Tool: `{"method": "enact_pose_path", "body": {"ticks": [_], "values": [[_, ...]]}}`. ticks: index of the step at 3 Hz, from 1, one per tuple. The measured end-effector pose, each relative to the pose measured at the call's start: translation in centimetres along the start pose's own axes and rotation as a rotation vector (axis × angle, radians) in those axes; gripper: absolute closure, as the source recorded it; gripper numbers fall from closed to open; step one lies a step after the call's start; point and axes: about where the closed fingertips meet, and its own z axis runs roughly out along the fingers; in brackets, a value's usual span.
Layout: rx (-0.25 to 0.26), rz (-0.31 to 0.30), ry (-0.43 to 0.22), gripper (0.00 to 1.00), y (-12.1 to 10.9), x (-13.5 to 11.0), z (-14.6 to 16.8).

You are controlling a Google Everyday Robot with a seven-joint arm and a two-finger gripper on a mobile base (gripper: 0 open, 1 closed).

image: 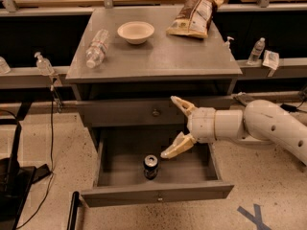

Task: Pick pepsi can from middle drawer and place on counter

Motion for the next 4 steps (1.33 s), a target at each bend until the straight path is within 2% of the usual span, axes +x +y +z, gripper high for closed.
{"method": "enact_pose_path", "body": {"ticks": [1,2,4], "values": [[-0.002,-0.001,0.001,0.00,0.0,-0.1,0.0],[0.010,0.019,0.001,0.00,-0.3,2.4,1.2],[0.118,0.079,0.002,0.00,-0.1,13.1,5.3]]}}
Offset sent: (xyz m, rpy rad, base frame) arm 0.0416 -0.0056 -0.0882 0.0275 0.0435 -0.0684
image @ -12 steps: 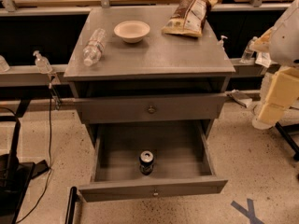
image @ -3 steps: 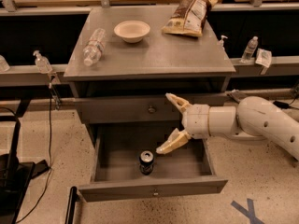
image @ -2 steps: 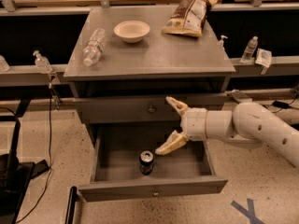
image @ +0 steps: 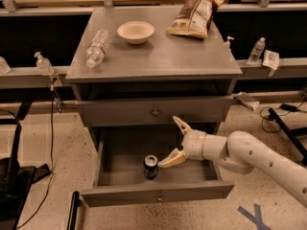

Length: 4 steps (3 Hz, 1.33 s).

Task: Pick pepsi can from middle drawer and place on counter

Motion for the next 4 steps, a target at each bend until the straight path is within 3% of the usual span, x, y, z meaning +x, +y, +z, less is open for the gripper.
{"method": "enact_pose_path", "body": {"ticks": [1,2,3,4], "values": [[0.014,0.043,-0.014,0.00,0.7,5.5,1.6],[-0.006,0.085,-0.012,0.03,1.6,9.5,3.6],[-0.024,0.106,-0.005,0.22,2.2,11.3,5.2],[-0.091,0.115,-0.025,0.36,3.4,12.1,8.7]]}}
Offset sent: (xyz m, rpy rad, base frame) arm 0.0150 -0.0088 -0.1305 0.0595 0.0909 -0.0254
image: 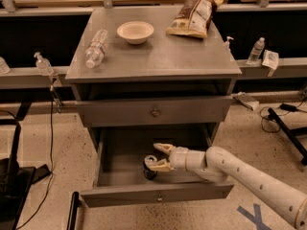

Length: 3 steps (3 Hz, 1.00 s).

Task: Pick pepsi can from middle drawer and place on counter

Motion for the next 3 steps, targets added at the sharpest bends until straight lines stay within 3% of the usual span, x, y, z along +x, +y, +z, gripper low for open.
{"method": "enact_pose_path", "body": {"ticks": [1,3], "values": [[-0.037,0.007,-0.003,0.32,0.5,0.4,1.7],[-0.106,0.046,-0.002,0.02,1.6,1.4,2.9]]}}
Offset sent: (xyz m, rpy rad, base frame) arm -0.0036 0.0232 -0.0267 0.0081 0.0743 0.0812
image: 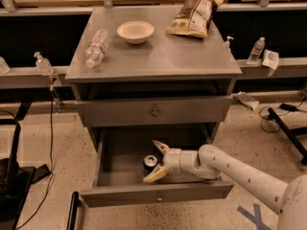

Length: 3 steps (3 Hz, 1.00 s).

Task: Pick pepsi can from middle drawer and place on counter

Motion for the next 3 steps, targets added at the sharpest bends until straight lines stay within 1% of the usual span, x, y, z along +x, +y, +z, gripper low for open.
{"method": "enact_pose_path", "body": {"ticks": [1,2,3], "values": [[-0.032,0.016,0.001,0.02,0.29,0.33,0.54],[-0.045,0.021,-0.001,0.15,0.45,0.49,0.74],[-0.045,0.018,-0.003,0.39,0.53,0.49,0.65]]}}
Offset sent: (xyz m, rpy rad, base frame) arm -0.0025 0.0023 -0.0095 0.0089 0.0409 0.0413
